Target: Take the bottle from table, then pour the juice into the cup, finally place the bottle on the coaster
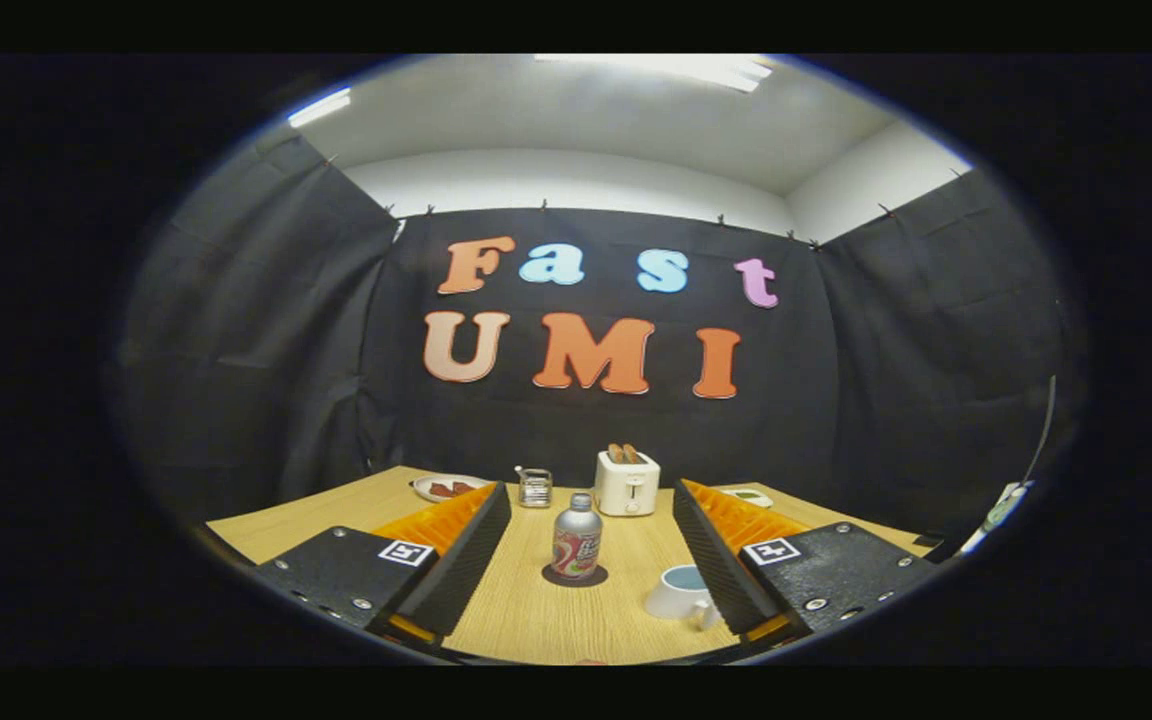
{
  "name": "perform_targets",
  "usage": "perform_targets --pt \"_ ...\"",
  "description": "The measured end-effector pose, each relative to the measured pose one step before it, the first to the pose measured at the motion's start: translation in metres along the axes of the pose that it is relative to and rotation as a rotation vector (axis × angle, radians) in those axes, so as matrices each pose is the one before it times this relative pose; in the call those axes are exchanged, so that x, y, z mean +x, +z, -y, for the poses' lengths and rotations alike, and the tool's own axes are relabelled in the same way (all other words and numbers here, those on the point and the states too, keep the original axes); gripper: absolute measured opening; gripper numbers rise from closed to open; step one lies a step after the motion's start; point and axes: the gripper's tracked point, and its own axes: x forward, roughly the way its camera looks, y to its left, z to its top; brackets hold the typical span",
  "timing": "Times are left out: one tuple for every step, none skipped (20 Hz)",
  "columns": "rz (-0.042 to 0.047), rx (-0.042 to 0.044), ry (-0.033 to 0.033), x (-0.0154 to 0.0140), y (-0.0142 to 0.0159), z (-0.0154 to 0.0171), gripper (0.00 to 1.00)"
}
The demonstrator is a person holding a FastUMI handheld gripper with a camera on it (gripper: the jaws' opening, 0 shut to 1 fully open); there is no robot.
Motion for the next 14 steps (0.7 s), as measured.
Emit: perform_targets --pt "-0.00571 -0.01706 0.00673 -0.00419 0.00160 -0.00620 0.97" --pt "-0.00279 -0.00078 0.00420 -0.00382 0.00303 -0.00647 0.97" --pt "0.00211 0.01454 0.00529 -0.00471 0.00464 -0.00581 0.97" --pt "0.00261 0.02345 0.01261 -0.00325 0.00442 -0.00613 0.97" --pt "0.00323 0.02350 0.01606 -0.00467 0.00517 -0.00621 0.97" --pt "0.00394 0.01553 0.00843 -0.00281 0.00345 -0.00242 0.97" --pt "0.00425 0.00528 -0.00095 -0.00318 0.00295 0.00031 0.97" --pt "0.00134 -0.00267 -0.00750 -0.00193 0.00074 0.00271 0.97" --pt "0.00094 -0.00303 -0.00923 -0.00214 0.00085 0.00219 0.97" --pt "0.00143 -0.00171 -0.00371 -0.00120 0.00191 0.00024 0.97" --pt "0.00123 0.00481 -0.00211 -0.00091 0.00126 0.00096 0.97" --pt "0.00588 0.00517 -0.00017 -0.00099 0.00234 0.00072 0.97" --pt "0.00547 0.00158 -0.00605 -0.00109 0.00135 0.00268 0.97" --pt "0.00393 -0.00736 -0.01106 0.00009 0.00145 0.00600 0.97"
